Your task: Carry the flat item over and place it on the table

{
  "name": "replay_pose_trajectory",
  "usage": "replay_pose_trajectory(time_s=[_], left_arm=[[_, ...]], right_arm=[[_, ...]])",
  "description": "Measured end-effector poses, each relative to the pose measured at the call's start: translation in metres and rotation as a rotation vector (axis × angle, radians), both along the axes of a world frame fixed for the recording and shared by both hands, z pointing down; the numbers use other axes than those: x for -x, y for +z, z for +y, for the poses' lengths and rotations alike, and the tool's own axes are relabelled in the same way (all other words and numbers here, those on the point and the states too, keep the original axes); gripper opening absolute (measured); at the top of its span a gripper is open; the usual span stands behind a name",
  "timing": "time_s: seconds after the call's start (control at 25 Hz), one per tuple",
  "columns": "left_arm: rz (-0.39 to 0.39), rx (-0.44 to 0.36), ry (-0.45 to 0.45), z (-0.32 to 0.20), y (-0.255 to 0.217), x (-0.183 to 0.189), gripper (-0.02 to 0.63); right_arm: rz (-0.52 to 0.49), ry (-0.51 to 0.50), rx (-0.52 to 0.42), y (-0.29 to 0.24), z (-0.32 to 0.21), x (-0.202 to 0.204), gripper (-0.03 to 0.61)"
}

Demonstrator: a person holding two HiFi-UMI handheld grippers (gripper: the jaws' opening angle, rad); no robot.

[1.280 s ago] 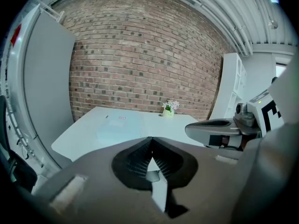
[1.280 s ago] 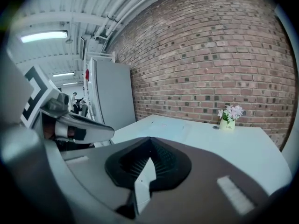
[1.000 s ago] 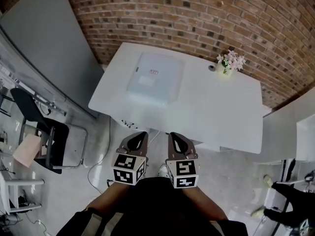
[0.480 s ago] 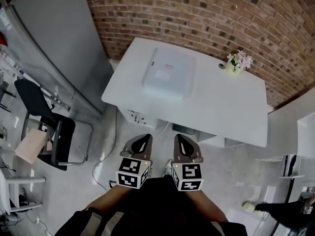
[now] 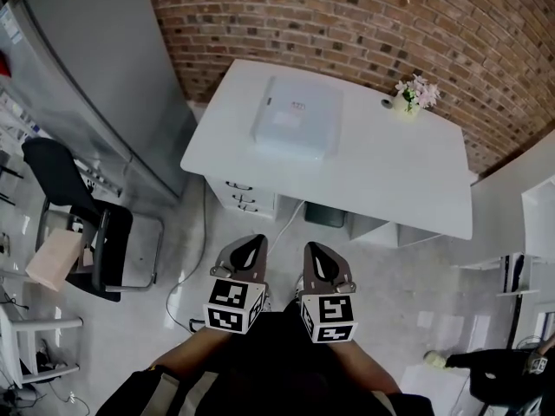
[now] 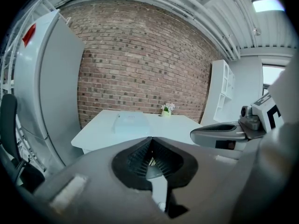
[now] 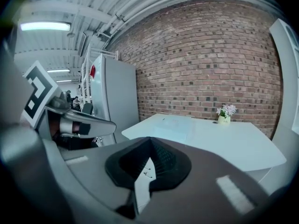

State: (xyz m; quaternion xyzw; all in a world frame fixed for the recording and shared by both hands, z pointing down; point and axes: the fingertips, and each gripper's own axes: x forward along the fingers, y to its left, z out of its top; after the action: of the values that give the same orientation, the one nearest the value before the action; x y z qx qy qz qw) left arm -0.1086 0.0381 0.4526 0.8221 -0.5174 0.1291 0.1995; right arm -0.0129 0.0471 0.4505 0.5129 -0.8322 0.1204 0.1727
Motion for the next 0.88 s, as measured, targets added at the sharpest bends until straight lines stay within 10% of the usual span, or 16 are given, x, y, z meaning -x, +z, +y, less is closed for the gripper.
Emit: replay_pose_trajectory(time_s=[0.88], left_arm=[[0.013,-0.013,0.018,0.0105,0.0031,0.0078,0.005]], right_arm=[[0.022,0.046,-0.018,-0.0013,0.008,-0.0006,0.0]])
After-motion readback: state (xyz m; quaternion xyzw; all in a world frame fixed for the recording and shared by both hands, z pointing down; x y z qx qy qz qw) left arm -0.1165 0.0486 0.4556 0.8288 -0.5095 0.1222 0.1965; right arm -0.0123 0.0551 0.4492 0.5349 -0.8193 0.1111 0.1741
